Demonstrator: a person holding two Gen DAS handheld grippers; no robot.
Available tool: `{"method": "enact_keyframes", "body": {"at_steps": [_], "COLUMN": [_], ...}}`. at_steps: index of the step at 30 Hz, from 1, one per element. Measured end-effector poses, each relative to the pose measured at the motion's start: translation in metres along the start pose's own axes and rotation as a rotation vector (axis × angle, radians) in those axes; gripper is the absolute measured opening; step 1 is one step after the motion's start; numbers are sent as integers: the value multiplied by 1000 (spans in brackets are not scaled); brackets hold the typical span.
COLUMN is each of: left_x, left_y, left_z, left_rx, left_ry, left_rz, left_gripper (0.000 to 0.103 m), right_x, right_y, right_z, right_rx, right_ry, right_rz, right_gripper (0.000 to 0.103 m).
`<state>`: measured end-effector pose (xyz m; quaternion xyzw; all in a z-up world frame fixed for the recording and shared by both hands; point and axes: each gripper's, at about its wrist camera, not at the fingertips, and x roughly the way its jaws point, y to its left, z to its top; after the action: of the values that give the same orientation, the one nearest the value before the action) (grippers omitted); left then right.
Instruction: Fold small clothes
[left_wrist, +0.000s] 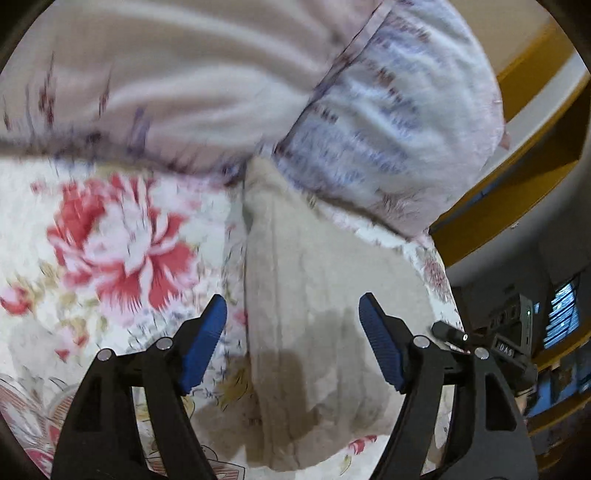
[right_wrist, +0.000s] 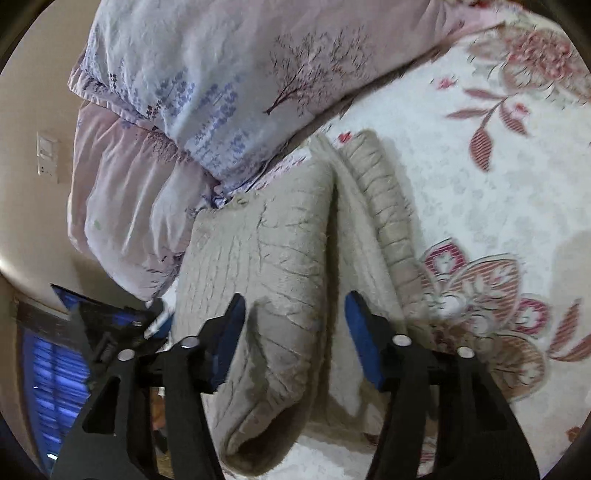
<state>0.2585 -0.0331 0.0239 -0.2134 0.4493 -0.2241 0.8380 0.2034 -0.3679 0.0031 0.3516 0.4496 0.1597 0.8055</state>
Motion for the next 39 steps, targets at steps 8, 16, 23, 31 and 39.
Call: {"method": "enact_keyframes", "body": {"at_steps": [8,16,23,31,39], "left_x": [22,20,15,20,12], "left_y": [9,10,6,-2,-7], "left_z": [-5,-8,-13,-17,-20], "left_rx": [-52,-80,-41,9,24], "left_ry": [66,57,48,56,76], "left_rz": [-94,-139,-135,-127,-130], "left_gripper": [72,73,73,73,73], "right_x": [24,9,-24,-34,0], "right_y": [-11,36,69,70,13], "right_z": [19,22,16,11,36], "right_rx": [85,-198,-443,-498,-316], "right_ry": [3,-170,-352,-401,-252], "right_rz": [82,-39,-293,-334,-460], "right_gripper": [48,17,15,15,20]}}
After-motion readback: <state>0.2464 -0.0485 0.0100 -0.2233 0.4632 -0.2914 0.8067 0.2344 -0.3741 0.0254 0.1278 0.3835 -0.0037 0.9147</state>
